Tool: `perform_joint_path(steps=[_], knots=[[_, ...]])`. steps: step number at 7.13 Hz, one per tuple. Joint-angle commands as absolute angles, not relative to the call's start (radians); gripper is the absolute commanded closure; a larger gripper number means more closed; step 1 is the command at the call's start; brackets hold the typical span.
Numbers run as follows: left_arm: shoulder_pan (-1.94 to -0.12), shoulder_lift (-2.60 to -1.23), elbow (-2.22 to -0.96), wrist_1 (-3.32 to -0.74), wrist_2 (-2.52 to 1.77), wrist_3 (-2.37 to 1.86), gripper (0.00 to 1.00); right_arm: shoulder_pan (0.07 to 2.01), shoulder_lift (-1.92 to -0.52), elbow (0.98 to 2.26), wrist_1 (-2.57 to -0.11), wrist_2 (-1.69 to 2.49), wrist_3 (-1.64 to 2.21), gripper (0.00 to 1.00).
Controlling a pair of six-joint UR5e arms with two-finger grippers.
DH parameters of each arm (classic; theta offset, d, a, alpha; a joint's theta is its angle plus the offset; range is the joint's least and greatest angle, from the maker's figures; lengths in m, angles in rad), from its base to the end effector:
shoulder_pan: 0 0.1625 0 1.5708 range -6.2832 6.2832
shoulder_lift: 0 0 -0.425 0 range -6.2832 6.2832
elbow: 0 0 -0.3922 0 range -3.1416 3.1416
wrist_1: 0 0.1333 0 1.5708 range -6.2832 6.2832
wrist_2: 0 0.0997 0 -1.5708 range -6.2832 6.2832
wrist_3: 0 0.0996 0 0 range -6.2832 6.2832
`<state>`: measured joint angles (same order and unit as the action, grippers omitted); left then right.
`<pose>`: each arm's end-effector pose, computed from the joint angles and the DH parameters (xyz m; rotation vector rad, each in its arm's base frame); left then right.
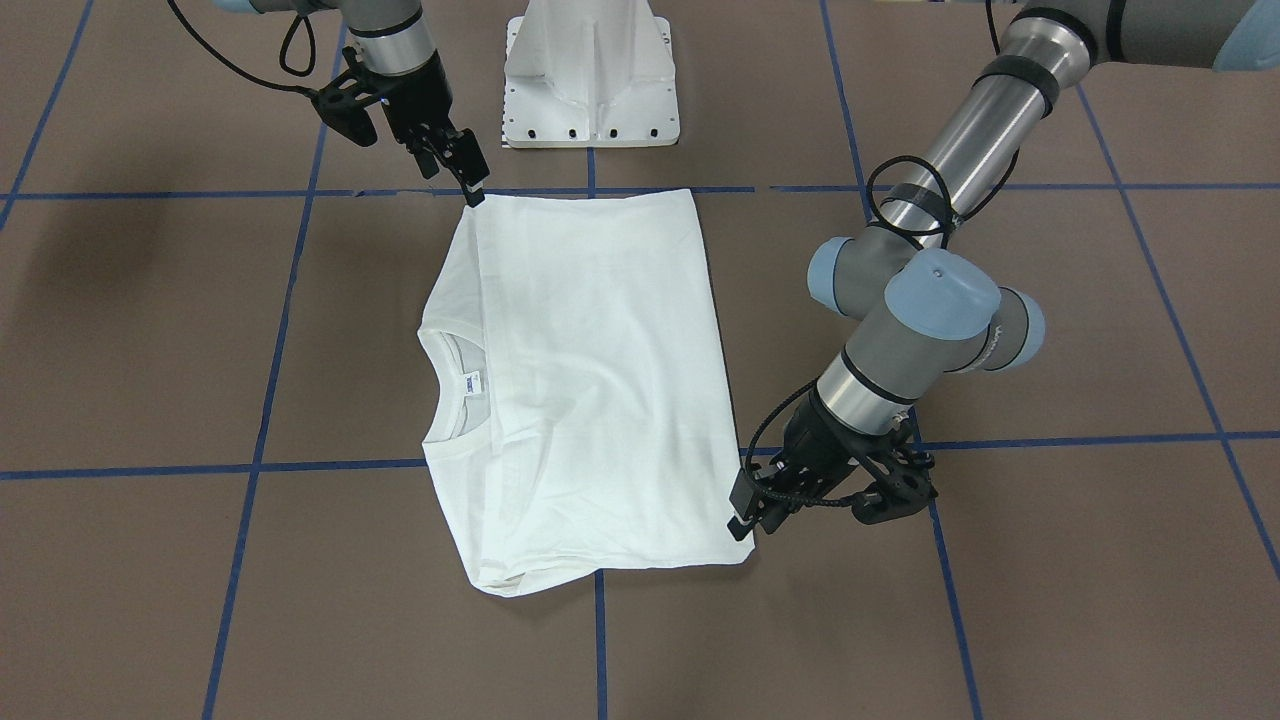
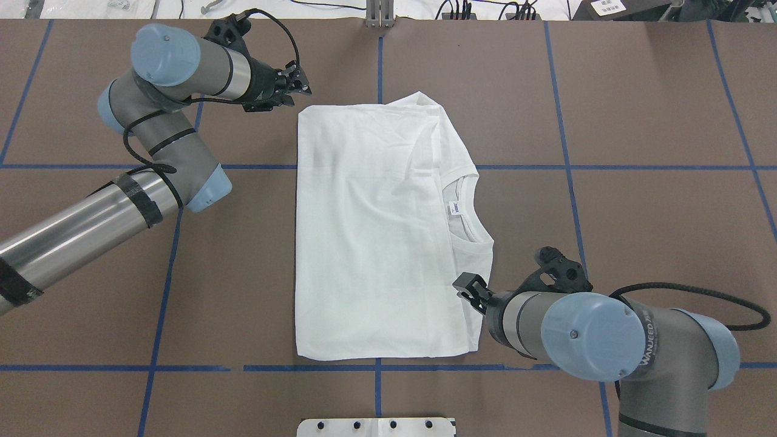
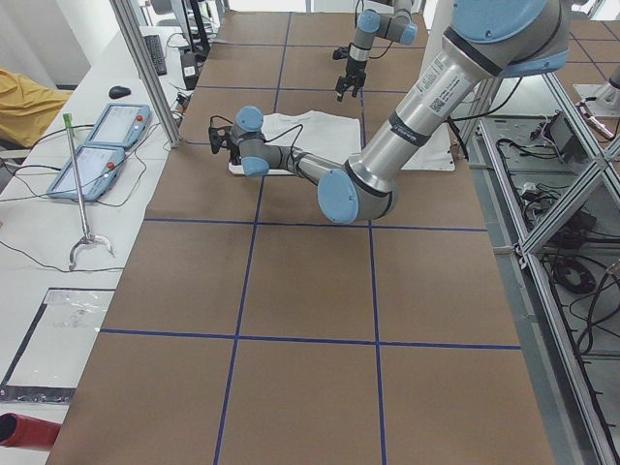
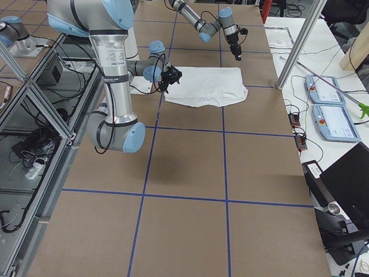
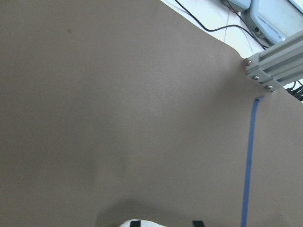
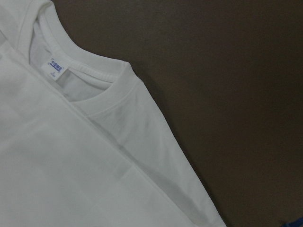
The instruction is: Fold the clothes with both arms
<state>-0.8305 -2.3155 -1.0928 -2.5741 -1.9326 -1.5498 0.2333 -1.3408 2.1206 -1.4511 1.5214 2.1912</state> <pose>0.4570 -0.6456 0.3040 0.2366 1.2824 -0.4636 -0.4697 -0.2537 0.2843 -0.1318 -0.9189 0.8159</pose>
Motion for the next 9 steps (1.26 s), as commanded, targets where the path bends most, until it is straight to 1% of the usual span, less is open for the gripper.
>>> perform_joint_path(steps=[1, 5, 7, 9], knots=[[-0.830, -2.296, -1.123, -2.572, -1.945, -1.551, 0.49, 0.201, -1.338, 2.063, -1.443, 1.497, 2.183, 0.00], [-0.828, -2.286, -1.123, -2.574, -1.945, -1.549, 0.46, 0.170, -1.312, 2.014, -1.440, 1.508, 2.178, 0.02], [-0.828, -2.273, -1.123, -2.582, -1.944, -1.548, 0.46, 0.170, -1.301, 1.996, -1.442, 1.514, 2.171, 0.06], [-0.827, -2.267, -1.123, -2.588, -1.944, -1.548, 0.46, 0.169, -1.299, 1.988, -1.442, 1.514, 2.157, 0.08]])
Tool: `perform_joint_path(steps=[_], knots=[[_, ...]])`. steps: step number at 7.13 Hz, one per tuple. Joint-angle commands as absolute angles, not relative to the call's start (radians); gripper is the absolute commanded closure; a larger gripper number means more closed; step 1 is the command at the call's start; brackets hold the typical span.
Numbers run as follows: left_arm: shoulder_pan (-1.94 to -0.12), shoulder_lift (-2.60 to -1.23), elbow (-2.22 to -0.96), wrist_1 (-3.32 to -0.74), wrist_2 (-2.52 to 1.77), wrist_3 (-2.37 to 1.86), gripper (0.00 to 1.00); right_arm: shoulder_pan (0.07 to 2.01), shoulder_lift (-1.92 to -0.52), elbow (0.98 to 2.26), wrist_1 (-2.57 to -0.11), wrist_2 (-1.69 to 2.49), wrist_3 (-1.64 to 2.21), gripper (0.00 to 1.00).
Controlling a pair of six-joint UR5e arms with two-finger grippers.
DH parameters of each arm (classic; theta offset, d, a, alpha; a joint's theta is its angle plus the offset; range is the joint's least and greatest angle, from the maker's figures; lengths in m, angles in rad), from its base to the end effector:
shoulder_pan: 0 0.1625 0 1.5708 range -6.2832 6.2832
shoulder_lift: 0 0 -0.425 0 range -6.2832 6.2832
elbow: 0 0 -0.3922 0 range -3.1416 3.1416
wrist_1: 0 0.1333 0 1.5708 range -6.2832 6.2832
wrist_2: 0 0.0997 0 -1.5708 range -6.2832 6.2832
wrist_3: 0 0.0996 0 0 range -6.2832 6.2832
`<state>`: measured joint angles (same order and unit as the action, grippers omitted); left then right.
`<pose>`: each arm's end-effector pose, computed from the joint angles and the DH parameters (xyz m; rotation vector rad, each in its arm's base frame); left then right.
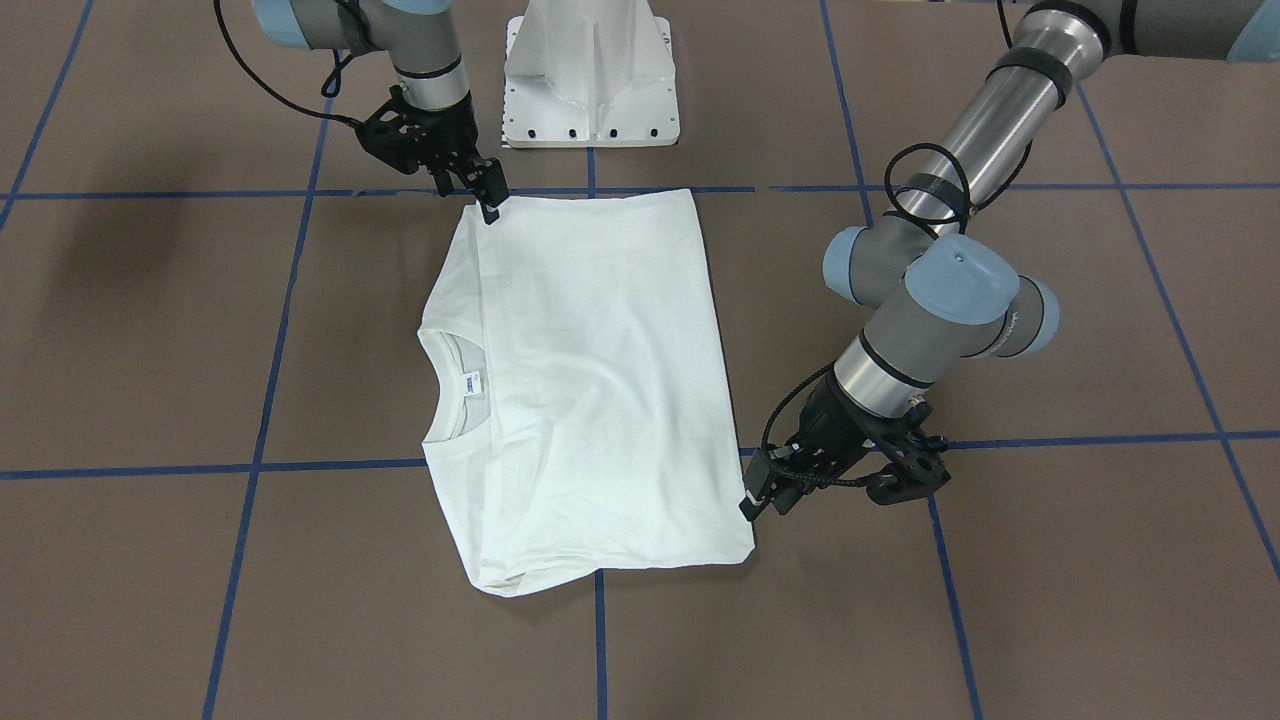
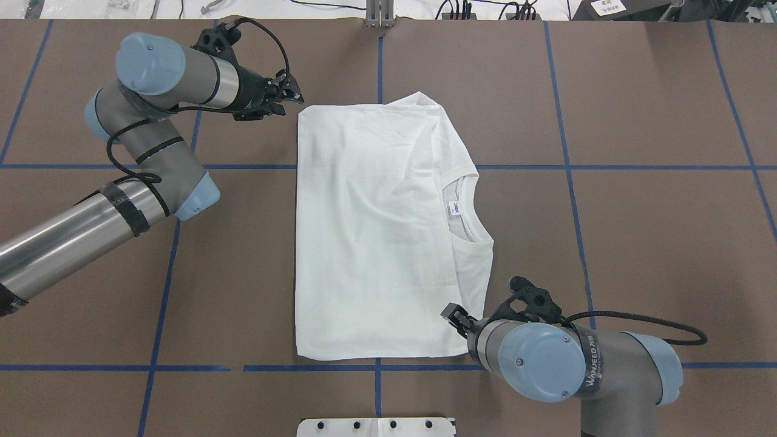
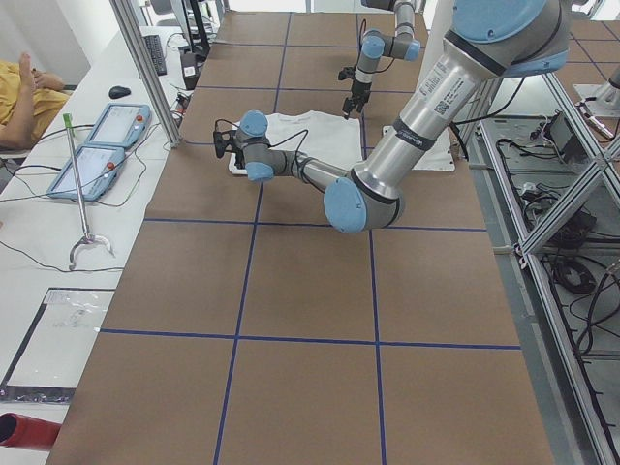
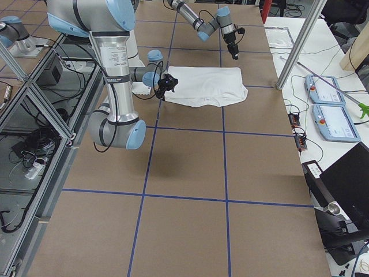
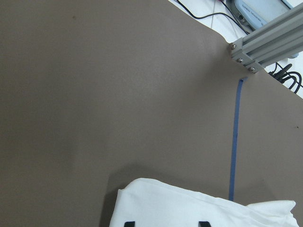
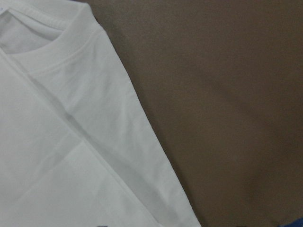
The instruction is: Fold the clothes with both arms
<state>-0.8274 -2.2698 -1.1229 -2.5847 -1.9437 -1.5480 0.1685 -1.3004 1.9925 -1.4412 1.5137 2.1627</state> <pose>0.4510 -0.6339 0.3232 0.2240 1.2806 -0.4540 -0.5250 -0.2303 0.3165 -0.1229 -0.8347 0.7395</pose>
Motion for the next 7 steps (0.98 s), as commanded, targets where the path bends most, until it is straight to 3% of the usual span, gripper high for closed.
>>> perform_joint_path(steps=[1, 7], knots=[[-0.827, -2.266, -1.123, -2.588, -1.944, -1.548, 0.46, 0.167, -1.298, 1.973, -1.442, 1.514, 2.151, 0.10], [-0.827, -2.266, -1.123, -2.589, -1.944, -1.548, 0.46, 0.164, -1.293, 1.970, -1.442, 1.514, 2.145, 0.20]])
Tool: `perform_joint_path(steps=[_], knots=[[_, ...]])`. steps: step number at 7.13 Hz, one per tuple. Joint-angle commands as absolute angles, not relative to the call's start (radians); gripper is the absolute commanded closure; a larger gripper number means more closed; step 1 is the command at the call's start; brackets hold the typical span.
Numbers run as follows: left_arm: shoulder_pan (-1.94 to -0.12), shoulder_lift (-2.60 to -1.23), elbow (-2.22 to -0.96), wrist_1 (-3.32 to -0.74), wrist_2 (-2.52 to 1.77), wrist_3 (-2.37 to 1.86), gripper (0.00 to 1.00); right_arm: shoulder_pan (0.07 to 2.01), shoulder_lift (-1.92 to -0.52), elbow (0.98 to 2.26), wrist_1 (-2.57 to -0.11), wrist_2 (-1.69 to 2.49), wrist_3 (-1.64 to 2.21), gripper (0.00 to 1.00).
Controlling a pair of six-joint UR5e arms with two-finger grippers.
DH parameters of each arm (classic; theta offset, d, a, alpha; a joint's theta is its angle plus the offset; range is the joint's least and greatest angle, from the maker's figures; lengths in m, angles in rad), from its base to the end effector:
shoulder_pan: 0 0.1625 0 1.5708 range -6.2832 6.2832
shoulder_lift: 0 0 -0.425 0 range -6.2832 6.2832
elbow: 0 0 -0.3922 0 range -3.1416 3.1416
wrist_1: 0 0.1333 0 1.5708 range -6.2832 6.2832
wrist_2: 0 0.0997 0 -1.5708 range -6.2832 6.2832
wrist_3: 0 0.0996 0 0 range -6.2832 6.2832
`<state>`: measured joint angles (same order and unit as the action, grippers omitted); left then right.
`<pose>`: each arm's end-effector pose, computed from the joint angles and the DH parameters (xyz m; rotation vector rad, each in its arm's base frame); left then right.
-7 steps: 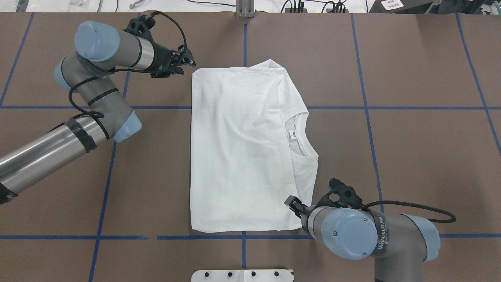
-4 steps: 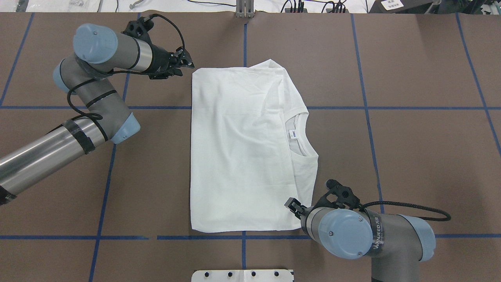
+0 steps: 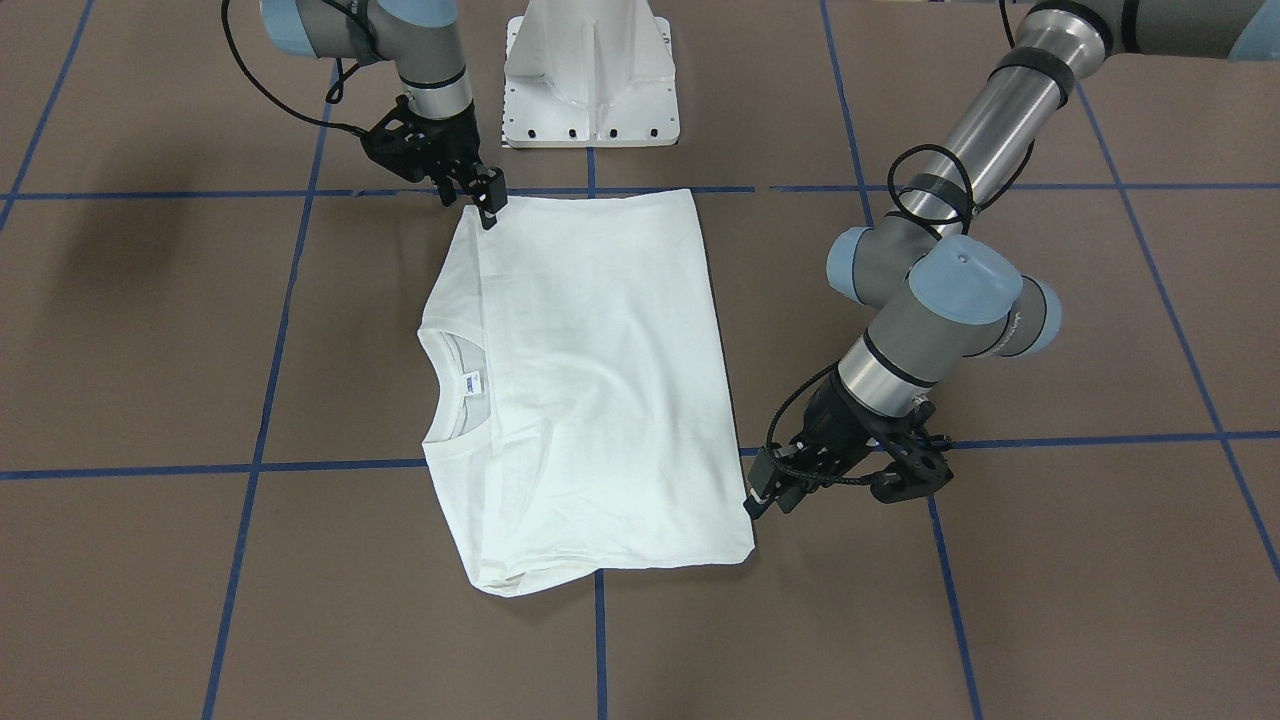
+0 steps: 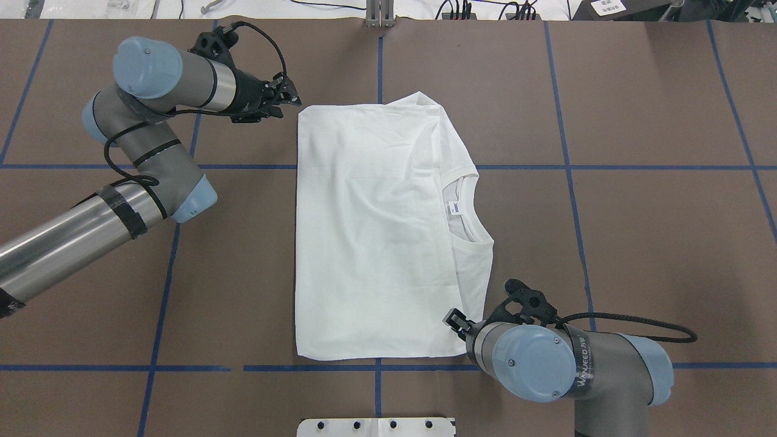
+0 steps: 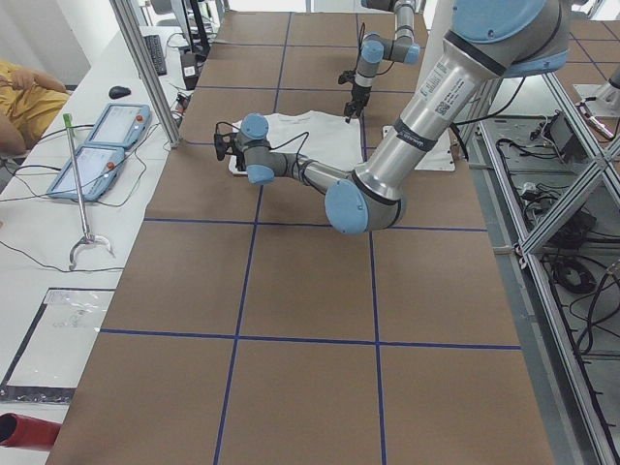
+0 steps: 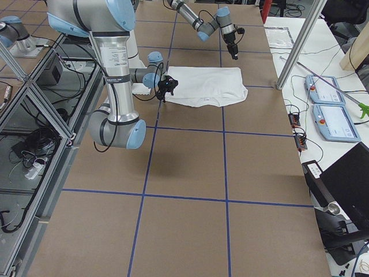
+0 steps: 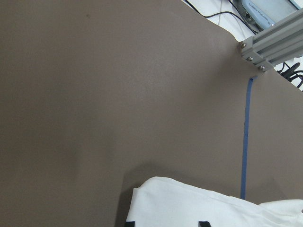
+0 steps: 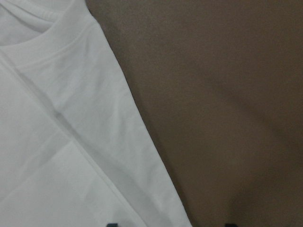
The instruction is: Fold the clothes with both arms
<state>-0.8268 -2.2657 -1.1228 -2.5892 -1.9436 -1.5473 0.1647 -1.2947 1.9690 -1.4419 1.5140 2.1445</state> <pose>0.4507 -0.6329 0.3259 0.2243 1.2807 -0.4528 -0.5326 -0.2294 0.3238 -0.1131 -0.8159 0.7201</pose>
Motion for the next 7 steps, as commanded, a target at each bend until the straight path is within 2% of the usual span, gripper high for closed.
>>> perform_joint_path(steps=[1, 2, 3, 4, 7], knots=[[-0.827, -2.266, -1.123, -2.589, -1.944, -1.548, 0.46, 0.164, -1.266, 1.948, -1.443, 1.514, 2.145, 0.21], [-0.827, -2.266, -1.129, -2.588, -1.944, -1.548, 0.46, 0.163, -1.258, 1.939, -1.442, 1.528, 2.145, 0.28], [-0.828, -2.264, -1.137, -2.585, -1.944, -1.548, 0.46, 0.172, -1.258, 1.947, -1.440, 1.554, 2.145, 0.76], [-0.827, -2.246, -1.153, -2.586, -1.944, -1.548, 0.46, 0.185, -1.261, 1.953, -1.440, 1.584, 2.137, 1.00], [-0.824, -2.238, -1.160, -2.588, -1.944, -1.548, 0.44, 0.193, -1.273, 1.973, -1.443, 1.588, 2.134, 1.00]])
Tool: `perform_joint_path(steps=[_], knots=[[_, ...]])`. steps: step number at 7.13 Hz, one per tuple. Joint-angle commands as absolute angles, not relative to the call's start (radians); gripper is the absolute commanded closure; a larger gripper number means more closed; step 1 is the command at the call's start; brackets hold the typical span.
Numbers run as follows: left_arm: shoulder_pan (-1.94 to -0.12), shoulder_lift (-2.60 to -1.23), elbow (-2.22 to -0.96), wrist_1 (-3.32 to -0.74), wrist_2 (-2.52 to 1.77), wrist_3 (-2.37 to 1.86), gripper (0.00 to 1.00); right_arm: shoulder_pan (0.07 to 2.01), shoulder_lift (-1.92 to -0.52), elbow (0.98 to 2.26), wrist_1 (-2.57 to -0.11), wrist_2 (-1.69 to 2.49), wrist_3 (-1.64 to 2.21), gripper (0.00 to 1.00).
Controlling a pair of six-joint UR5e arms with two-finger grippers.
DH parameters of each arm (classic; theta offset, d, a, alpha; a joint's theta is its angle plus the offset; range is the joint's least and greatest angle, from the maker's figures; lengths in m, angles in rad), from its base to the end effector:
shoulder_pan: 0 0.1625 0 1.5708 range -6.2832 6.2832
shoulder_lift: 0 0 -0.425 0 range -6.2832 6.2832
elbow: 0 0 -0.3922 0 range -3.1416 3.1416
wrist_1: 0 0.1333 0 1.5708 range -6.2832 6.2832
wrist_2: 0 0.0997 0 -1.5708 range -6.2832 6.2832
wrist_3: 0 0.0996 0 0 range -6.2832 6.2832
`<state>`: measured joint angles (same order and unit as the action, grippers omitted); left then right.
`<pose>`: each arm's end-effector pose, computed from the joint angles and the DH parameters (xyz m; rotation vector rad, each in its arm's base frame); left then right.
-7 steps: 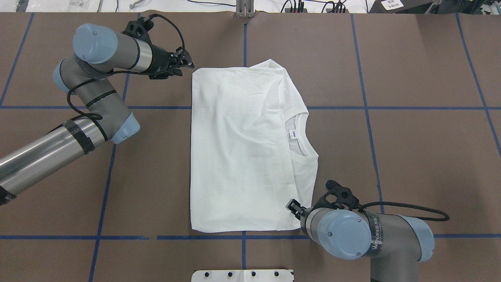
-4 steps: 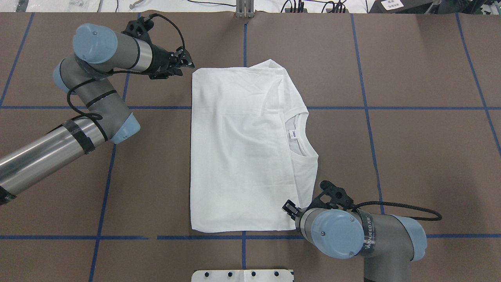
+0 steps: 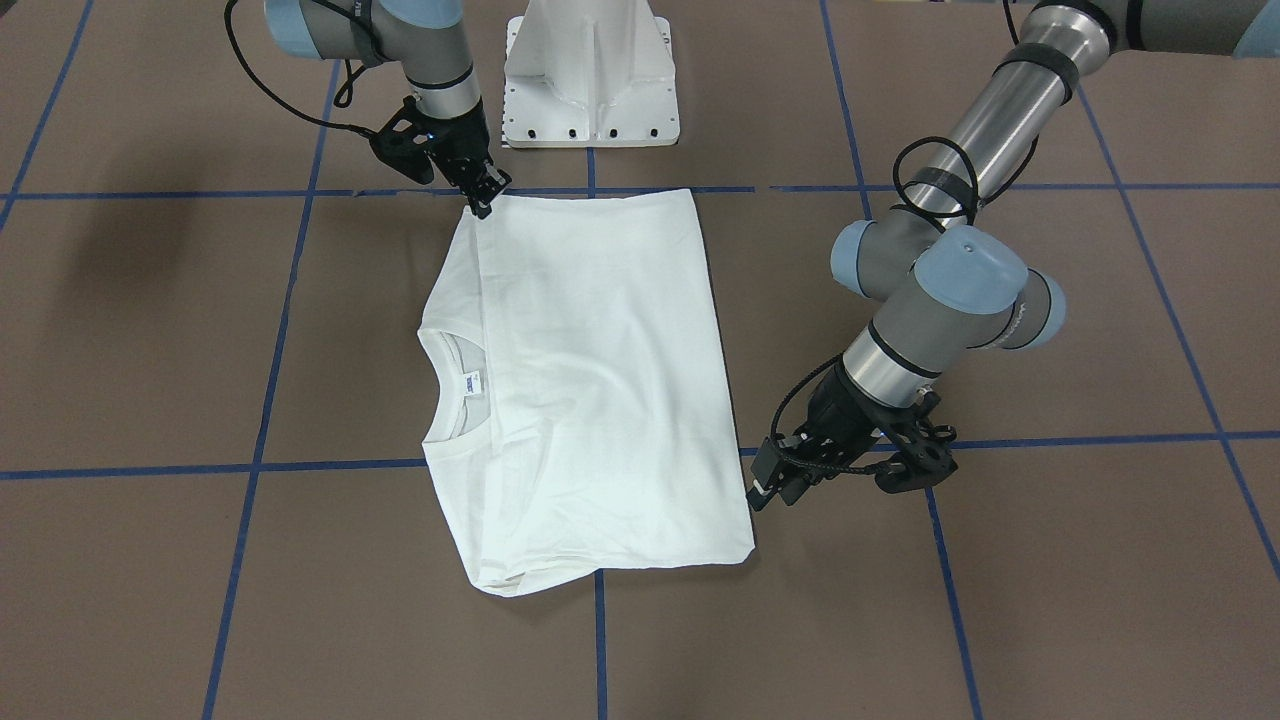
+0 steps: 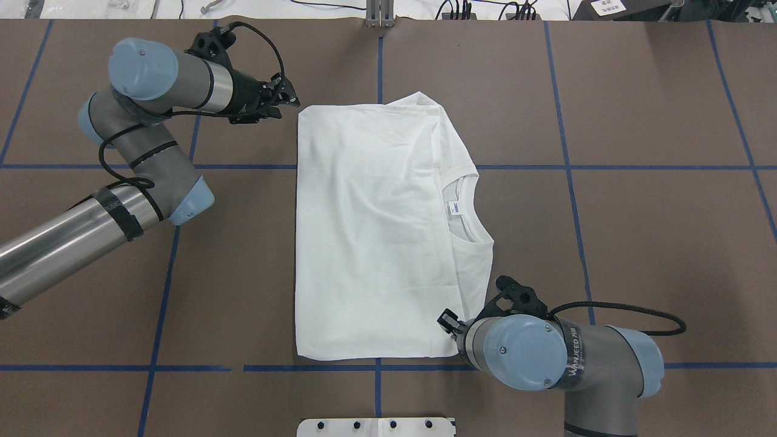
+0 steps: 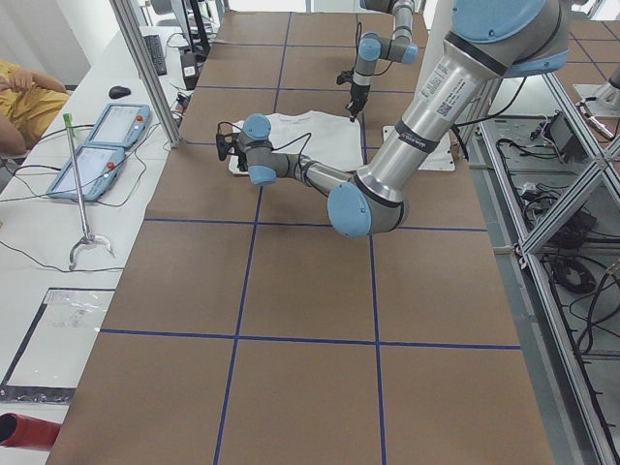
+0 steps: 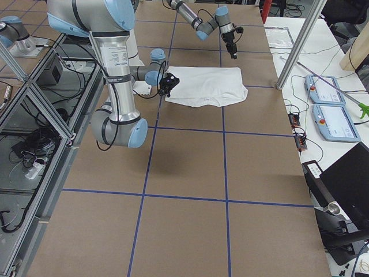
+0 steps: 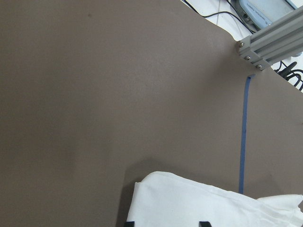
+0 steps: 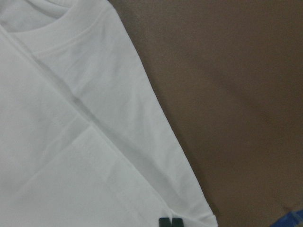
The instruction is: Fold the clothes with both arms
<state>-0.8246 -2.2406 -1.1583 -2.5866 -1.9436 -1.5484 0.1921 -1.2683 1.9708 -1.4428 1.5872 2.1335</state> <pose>0.4454 -0.6247 0.3278 0.2259 1.2876 -0.4491 -0.5312 -0.2374 0.3084 -0.1720 -0.8317 0.7033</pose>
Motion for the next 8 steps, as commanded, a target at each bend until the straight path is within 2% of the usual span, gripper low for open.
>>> perform_joint_path(steps=[1, 4, 5, 6, 7, 8], knots=[[-0.822, -2.238, -1.160, -2.586, -1.942, -1.549, 0.44, 0.192, -1.273, 1.977, -1.447, 1.585, 2.135, 1.00], [-0.821, -2.238, -1.160, -2.586, -1.941, -1.549, 0.43, 0.193, -1.273, 1.983, -1.456, 1.585, 2.135, 1.00], [-0.821, -2.238, -1.160, -2.586, -1.940, -1.549, 0.43, 0.195, -1.275, 1.982, -1.456, 1.585, 2.135, 0.59], [-0.819, -2.238, -1.160, -2.586, -1.939, -1.549, 0.43, 0.193, -1.290, 1.983, -1.456, 1.582, 2.137, 0.49], [-0.816, -2.238, -1.160, -2.586, -1.937, -1.549, 0.43, 0.192, -1.292, 1.980, -1.456, 1.578, 2.137, 0.31], [-0.816, -2.238, -1.160, -2.586, -1.937, -1.549, 0.42, 0.187, -1.292, 1.977, -1.456, 1.577, 2.138, 0.31]])
